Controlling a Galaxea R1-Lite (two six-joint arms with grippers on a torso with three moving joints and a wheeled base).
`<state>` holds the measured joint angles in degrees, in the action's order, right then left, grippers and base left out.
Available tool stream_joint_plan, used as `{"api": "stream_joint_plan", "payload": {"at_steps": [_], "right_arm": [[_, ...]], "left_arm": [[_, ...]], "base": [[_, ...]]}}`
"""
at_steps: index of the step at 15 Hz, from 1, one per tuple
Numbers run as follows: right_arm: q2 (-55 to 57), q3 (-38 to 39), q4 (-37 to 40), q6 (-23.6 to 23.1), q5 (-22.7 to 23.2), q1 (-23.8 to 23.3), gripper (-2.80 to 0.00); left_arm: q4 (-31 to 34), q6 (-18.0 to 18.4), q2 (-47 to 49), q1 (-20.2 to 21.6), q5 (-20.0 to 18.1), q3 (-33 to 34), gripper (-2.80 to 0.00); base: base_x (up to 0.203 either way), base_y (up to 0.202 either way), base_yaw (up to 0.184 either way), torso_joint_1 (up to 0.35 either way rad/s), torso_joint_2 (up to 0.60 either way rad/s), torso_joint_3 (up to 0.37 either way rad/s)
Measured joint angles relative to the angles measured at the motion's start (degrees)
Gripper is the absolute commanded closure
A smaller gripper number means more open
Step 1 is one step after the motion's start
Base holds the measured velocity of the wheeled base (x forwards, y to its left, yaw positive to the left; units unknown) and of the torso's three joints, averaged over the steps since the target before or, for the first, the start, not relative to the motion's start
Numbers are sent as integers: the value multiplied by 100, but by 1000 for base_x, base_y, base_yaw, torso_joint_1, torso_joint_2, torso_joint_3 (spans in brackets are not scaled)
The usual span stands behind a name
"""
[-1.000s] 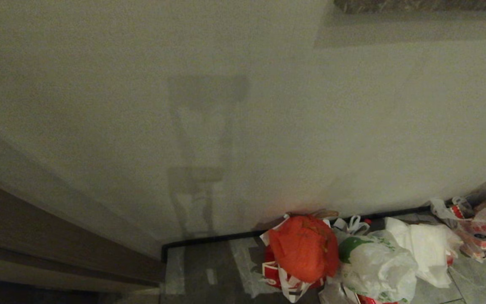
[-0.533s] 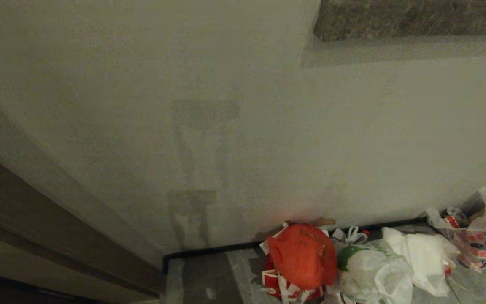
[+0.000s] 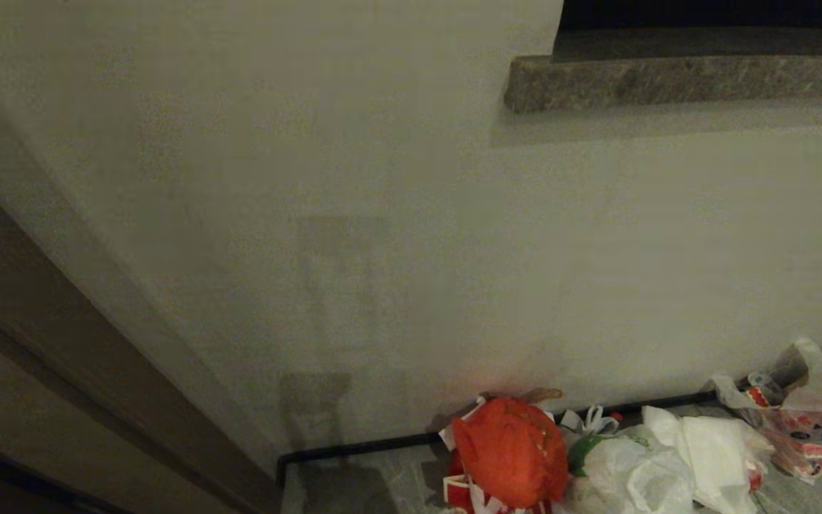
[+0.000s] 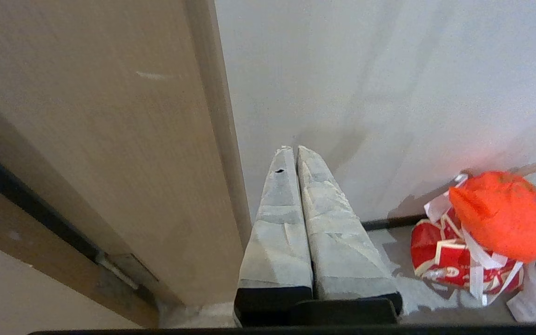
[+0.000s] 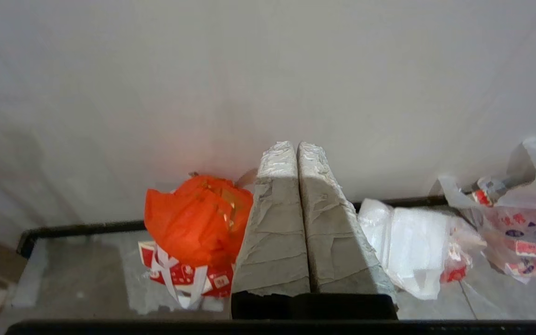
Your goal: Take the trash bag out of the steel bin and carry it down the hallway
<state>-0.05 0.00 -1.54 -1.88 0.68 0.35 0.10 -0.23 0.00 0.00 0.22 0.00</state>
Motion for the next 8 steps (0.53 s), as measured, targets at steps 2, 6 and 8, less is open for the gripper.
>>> {"api": "stream_joint_plan", "payload": {"at_steps": [2, 6, 8], "right_arm": [[-2, 0, 3, 0, 0, -2, 0], [-2, 0, 7, -1, 0, 0, 0], [-2, 0, 8, -1, 0, 0, 0]], "left_arm": [[-2, -1, 0, 0, 0, 0, 0], [0, -1, 0, 0, 2, 0, 0], [-2, -1, 0, 0, 0, 0, 0]], "base": [[0, 0, 0, 2, 0, 198], [0, 0, 0, 2, 1, 208], [0, 0, 0, 0, 0, 200]]}}
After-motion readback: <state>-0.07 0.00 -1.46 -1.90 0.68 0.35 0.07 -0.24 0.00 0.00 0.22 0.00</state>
